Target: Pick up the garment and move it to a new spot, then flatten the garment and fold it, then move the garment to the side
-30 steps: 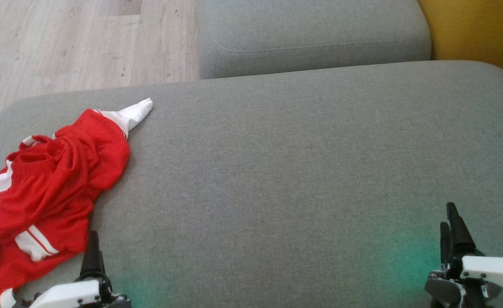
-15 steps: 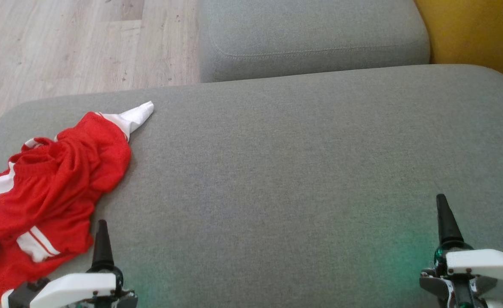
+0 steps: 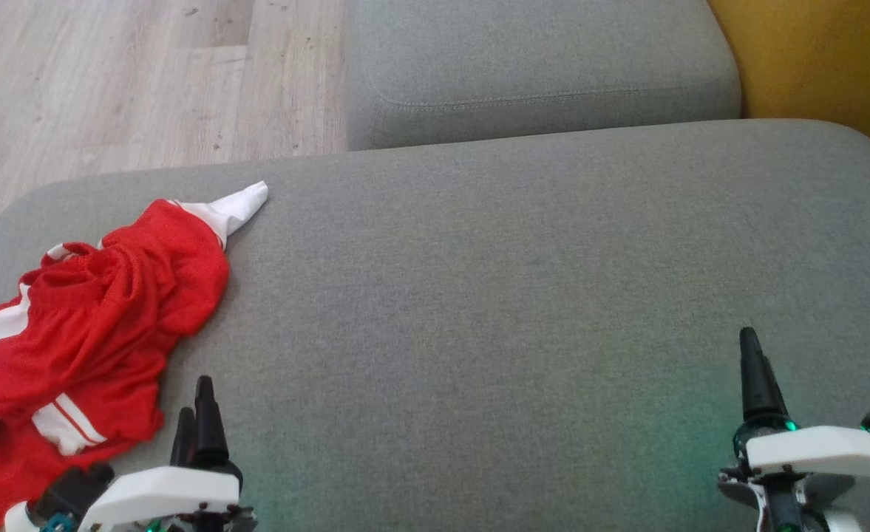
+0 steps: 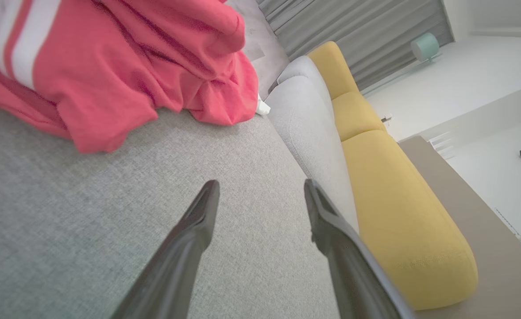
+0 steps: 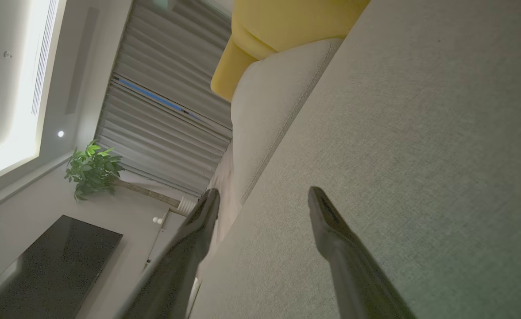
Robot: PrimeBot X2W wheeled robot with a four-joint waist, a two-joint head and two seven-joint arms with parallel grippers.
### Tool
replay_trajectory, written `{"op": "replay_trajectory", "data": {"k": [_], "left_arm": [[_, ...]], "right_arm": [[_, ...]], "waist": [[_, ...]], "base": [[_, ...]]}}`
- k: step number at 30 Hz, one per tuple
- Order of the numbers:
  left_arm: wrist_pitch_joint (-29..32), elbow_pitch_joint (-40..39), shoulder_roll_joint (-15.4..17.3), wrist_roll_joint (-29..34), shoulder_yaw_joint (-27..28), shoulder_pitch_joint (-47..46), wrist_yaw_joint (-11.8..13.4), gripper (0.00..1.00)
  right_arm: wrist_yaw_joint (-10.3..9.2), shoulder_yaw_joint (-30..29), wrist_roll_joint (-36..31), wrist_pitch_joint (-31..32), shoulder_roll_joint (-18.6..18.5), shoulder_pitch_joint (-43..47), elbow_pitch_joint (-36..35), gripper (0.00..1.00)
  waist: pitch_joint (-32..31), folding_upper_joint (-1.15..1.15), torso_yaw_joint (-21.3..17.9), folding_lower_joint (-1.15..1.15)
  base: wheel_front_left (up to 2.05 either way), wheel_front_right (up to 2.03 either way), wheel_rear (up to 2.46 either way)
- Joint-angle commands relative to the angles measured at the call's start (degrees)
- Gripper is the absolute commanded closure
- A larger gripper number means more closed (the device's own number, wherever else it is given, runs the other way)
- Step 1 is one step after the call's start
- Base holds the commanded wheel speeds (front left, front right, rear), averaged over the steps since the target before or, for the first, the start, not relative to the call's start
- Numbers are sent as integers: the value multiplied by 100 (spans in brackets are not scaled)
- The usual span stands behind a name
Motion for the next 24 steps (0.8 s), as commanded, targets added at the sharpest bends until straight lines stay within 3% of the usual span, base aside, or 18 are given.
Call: {"op": "replay_trajectory", "data": {"k": [1, 24], "left_arm": [[-64, -237, 33, 187, 15, -174, 35, 0], [-455, -343, 40, 1734, -363, -71, 159, 0]], "right_arm": [[-2, 94, -199, -77, -27, -90, -247, 0], [-2, 449, -1845, -466, -37, 80, -499, 0]], "waist": [[-9, 0, 0, 0], [-191, 0, 29, 0]], "base": [[0, 0, 0], [0, 0, 0]]}}
